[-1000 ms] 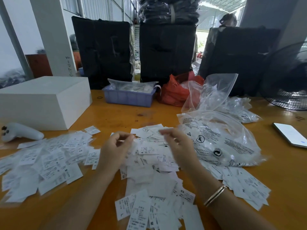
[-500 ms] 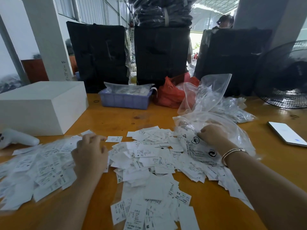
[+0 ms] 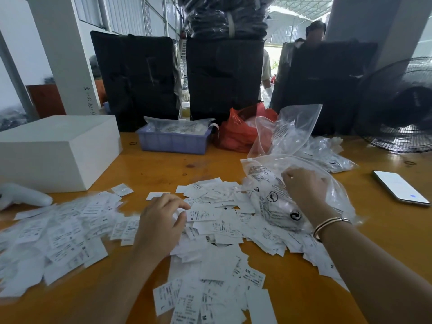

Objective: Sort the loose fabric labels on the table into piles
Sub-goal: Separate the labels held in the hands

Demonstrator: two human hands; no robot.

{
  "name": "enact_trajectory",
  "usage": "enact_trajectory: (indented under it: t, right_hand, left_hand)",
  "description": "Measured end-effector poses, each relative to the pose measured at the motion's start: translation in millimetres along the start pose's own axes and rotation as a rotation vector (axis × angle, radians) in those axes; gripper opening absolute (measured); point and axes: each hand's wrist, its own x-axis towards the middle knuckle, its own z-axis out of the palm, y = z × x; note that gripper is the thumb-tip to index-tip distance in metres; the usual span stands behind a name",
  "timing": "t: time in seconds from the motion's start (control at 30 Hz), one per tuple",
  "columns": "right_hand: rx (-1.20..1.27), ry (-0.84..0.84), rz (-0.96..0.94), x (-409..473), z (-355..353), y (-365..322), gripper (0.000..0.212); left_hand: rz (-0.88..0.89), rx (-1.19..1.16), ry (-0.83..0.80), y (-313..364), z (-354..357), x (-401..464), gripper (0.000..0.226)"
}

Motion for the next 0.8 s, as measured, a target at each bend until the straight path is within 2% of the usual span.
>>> enact_trajectory:
  t: [0.1, 0.17, 0.23, 0.3, 0.37, 0.43, 0.57, 0.63, 0.7, 0.73, 0.8]
  right_hand:
    - [0.220, 0.083, -0.090, -11, -11, -17, 0.043]
    - [0.362, 0.055, -0.179, -23, -18, -37, 0.036]
    - [0.510, -0.082, -0.290, -40, -24, -60, 0.024]
    - [0.692, -0.302, -0.370, -58, -27, -83, 0.017]
    - [0.821, -0.501, -0.405, -75, -24, -100, 0.014]
    - [0.882, -0.590, -0.430, -88, -16, -111, 0.014]
    - [0.964, -0.618, -0.410, -100, 0, -118, 0.018]
    - [1.005, -0.593, -0.386, -102, 6, -118, 0.019]
    - [1.057, -0.571, -0.322, -103, 11, -117, 0.015]
    - [1.060, -0.541, -0.285, -103, 13, -117, 0.014]
    - [0.914, -0.452, -0.277, -102, 19, -113, 0.018]
  left_hand:
    - [-0.023, -0.033, -0.006, -1, 0, -1, 0.012]
    - [-0.033, -0.067, -0.008, -1, 0, 0, 0.013]
    - [-0.068, -0.175, -0.013, 1, -1, 0, 0.010]
    - [-0.123, -0.331, -0.058, 2, -4, 2, 0.011]
    - [-0.166, -0.485, -0.131, 2, -7, 2, 0.023]
    - [-0.204, -0.590, -0.191, 2, -8, 2, 0.034]
    - [-0.229, -0.652, -0.216, 4, -9, 3, 0.048]
    - [-0.251, -0.633, -0.215, 4, -7, 2, 0.039]
    - [-0.267, -0.585, -0.192, 2, -5, 3, 0.014]
    - [-0.277, -0.562, -0.171, 0, -4, 3, 0.009]
    - [-0.339, -0.597, -0.123, -2, -4, 2, 0.009]
